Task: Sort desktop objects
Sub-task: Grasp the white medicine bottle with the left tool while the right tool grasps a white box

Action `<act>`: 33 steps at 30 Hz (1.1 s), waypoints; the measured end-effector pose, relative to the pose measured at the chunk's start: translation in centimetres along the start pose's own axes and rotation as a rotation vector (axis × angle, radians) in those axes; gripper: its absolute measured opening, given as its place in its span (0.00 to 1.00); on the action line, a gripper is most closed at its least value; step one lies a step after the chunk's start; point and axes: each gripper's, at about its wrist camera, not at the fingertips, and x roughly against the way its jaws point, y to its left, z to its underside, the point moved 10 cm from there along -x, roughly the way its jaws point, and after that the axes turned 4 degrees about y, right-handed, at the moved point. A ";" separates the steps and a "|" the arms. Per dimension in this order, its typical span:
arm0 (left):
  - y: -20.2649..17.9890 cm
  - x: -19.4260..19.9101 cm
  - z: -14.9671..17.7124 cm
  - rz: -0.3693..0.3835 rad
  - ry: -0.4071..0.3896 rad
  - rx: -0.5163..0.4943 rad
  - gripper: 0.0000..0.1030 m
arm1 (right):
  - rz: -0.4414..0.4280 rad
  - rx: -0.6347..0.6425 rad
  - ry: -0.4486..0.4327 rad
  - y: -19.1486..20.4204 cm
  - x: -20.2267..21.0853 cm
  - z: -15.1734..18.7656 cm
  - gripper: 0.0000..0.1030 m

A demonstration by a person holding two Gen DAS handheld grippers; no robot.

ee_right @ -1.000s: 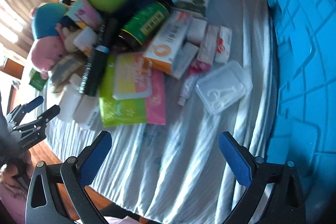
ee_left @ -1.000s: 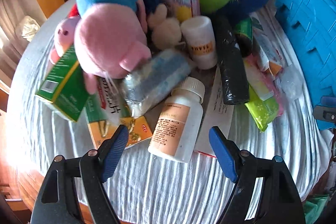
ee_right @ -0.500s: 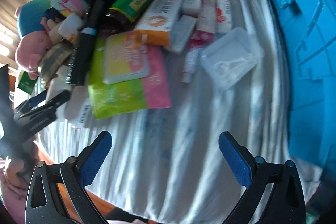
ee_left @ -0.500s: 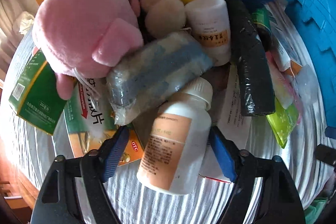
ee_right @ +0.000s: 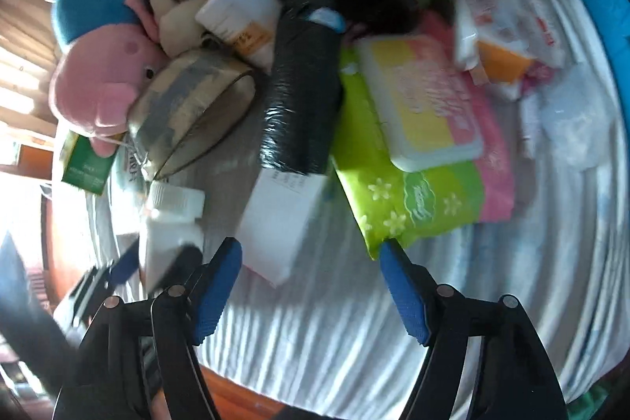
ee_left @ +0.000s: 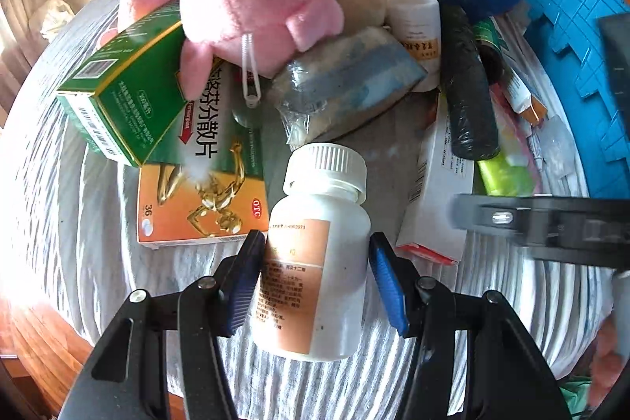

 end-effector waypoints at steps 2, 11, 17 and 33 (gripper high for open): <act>0.1 0.0 0.0 0.003 -0.002 -0.003 0.52 | 0.011 -0.013 0.003 0.4 -0.9 -0.3 0.74; 1.5 0.2 -0.4 0.004 -0.008 0.015 0.52 | -0.144 -0.097 -0.038 2.7 2.0 0.3 0.75; 1.8 0.4 -0.9 -0.012 -0.014 0.005 0.52 | -0.017 -0.077 0.013 2.4 -1.3 -0.1 0.74; 0.6 1.1 0.8 -0.005 0.014 -0.045 0.51 | 0.114 0.280 0.064 -0.9 0.0 4.9 0.44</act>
